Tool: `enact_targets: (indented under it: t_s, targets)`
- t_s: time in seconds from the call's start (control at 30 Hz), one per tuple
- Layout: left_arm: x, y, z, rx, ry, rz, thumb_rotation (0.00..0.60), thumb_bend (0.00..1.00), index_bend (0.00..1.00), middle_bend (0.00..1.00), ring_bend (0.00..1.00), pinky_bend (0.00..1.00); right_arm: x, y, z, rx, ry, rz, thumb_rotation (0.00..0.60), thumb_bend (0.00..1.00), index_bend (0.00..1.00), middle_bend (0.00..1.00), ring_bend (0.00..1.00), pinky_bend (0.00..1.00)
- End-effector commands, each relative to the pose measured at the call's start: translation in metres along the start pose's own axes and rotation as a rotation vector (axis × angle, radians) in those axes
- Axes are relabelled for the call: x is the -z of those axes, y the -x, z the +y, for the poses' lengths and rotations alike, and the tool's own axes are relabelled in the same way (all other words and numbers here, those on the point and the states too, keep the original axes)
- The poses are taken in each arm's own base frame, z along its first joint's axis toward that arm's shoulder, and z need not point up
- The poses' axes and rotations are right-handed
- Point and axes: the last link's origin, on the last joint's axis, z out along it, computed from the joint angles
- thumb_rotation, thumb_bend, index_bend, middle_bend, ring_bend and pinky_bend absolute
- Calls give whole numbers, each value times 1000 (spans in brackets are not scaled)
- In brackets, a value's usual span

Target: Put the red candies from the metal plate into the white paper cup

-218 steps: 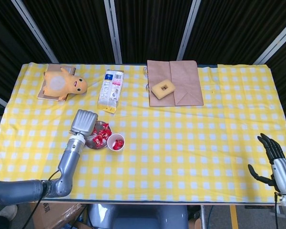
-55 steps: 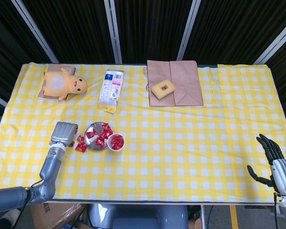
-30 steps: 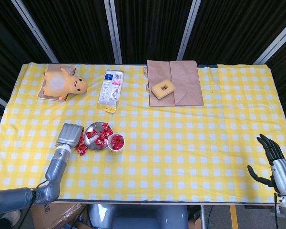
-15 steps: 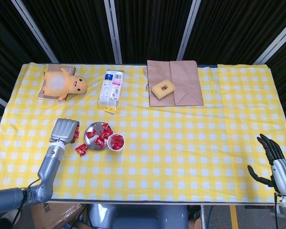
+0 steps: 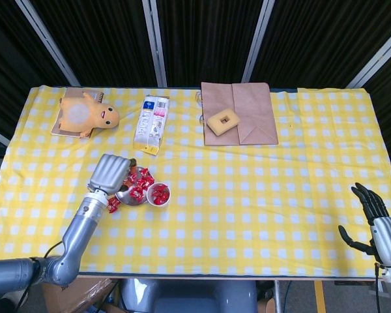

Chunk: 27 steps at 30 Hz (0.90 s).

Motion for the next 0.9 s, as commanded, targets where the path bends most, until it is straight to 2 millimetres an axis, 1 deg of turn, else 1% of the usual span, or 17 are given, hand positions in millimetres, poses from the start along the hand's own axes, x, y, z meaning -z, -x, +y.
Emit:
enact_targets:
  t_s: [0.03,0.13,0.23,0.5,0.63,0.77,0.9]
  targets:
    - [-1,-2,23,4,50,10,600,387,563,648,924,957,0,0,0,-1,0,1,600,424,0,0,0,0]
    - [-2,3,40,0,76,-3,600,387,555,641,924,957,0,-1,0,-5,1,3,600,424,0,0,0,0]
    - [-2,7,50,1,89,-13,600,387,551,637,924,957,0,-1,0,-8,0,3,600,424,0,0,0,0]
    - [-3,18,72,-10,119,-44,600,386,543,624,924,957,0,-2,0,-13,-3,1,600,424,0,0,0,0]
    - [-4,20,73,-25,111,-55,600,384,539,621,924,957,0,-2,0,-15,-3,3,600,424,0,0,0,0]
    - [-4,19,69,-31,93,-64,600,382,532,613,924,957,0,-2,0,-15,-4,1,600,424,0,0,0,0]
    - [-3,19,65,-38,84,-74,600,372,504,567,924,957,0,-1,-1,-13,-5,0,600,424,0,0,0,0]
